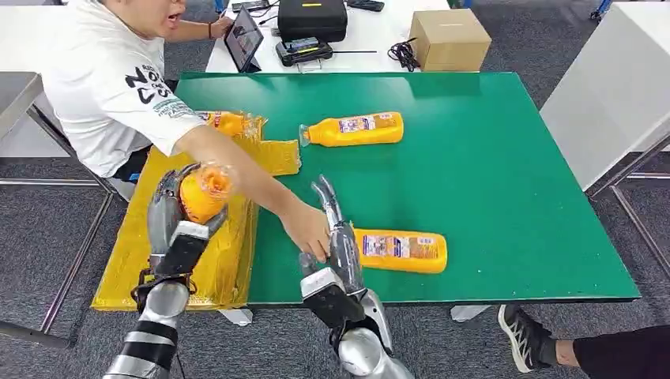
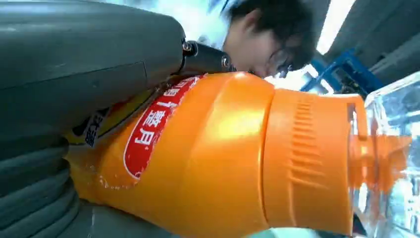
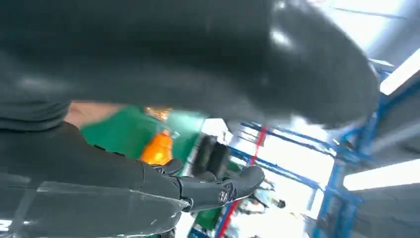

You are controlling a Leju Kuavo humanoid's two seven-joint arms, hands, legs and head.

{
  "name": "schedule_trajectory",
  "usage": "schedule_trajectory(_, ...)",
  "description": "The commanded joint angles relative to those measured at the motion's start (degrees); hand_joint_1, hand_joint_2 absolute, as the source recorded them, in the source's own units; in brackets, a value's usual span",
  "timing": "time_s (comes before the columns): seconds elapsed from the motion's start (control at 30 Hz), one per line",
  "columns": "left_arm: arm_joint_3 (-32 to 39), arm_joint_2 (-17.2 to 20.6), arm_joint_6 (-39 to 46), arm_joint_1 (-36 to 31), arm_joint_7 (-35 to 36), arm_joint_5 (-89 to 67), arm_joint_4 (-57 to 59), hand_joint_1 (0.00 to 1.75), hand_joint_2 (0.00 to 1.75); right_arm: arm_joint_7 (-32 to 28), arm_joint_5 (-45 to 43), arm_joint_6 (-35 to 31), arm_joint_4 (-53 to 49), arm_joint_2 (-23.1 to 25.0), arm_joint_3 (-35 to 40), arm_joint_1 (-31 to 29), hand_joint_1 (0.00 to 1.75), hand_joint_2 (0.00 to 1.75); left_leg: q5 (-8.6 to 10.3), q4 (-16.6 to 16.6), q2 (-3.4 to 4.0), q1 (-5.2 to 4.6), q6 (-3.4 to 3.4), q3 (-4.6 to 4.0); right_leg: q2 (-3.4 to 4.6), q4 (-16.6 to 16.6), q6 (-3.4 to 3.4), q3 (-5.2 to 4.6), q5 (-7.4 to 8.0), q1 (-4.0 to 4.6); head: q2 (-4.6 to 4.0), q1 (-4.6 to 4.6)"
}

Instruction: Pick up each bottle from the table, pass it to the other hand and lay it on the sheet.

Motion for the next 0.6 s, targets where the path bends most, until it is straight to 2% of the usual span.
schedule_trajectory(0.03,4.70,6.24,4.58,-9.45,6.05,-32.26,21.29,1.75,1.75,0.00,-1.78,0.97,-7.99,-1.90,1.42,0.28,0.00,1.75,-0.10,-0.08,0.07,0.05,-0.09,0.44,0.01,-0.07,-0.14,0.42,-0.09,0.07,0.00,0.00)
schedule_trajectory(0.07,4.67,7.18,4.58,-11.20,6.37,-34.22,26.14,1.75,1.75,0.04,-1.47,0.91,-8.12,-1.72,1.59,0.58,0.00,1.75,-0.03,-0.07,0.06,0.02,-0.05,0.24,0.01,-0.04,-0.08,0.21,-0.04,0.03,0.00,0.00)
schedule_trajectory(0.17,4.67,7.18,4.58,-11.20,6.37,-34.22,26.14,1.75,1.75,0.04,-1.47,0.91,-8.12,-1.72,1.59,0.58,0.00,1.75,-0.04,-0.07,0.03,0.05,-0.07,0.28,-0.01,-0.06,-0.09,0.28,-0.06,0.06,0.00,0.00)
schedule_trajectory(0.23,4.38,8.24,4.58,-11.66,9.21,-38.47,28.08,1.75,1.75,0.01,-1.66,1.67,-7.46,-1.86,1.66,0.78,0.00,1.75,-0.07,-0.04,0.04,0.05,-0.07,0.26,-0.01,-0.03,-0.09,0.26,-0.08,0.06,0.00,0.00)
schedule_trajectory(0.33,6.56,8.60,4.58,-12.51,6.84,-34.51,31.85,1.75,1.75,-0.03,-1.59,1.60,-6.89,-1.86,1.56,1.23,0.00,1.75,-0.10,-0.09,0.00,0.07,-0.09,0.42,-0.08,-0.07,-0.11,0.42,-0.14,0.08,0.00,0.02)
schedule_trajectory(0.53,8.54,8.33,4.58,-12.03,5.66,-32.38,31.50,1.75,1.75,0.02,-1.64,1.80,-6.87,-1.87,1.59,1.35,0.00,1.75,-0.02,-0.05,0.01,0.05,-0.06,0.16,-0.05,-0.03,-0.06,0.16,-0.05,0.04,0.00,0.02)
schedule_trajectory(0.6,10.40,8.33,4.58,-11.29,3.18,-28.84,31.40,1.75,1.75,0.31,-1.76,2.08,-6.37,-1.88,1.62,1.44,0.00,1.75,-0.12,-0.05,-0.01,0.09,-0.10,0.41,-0.07,-0.05,-0.12,0.43,-0.16,0.09,0.00,0.02)
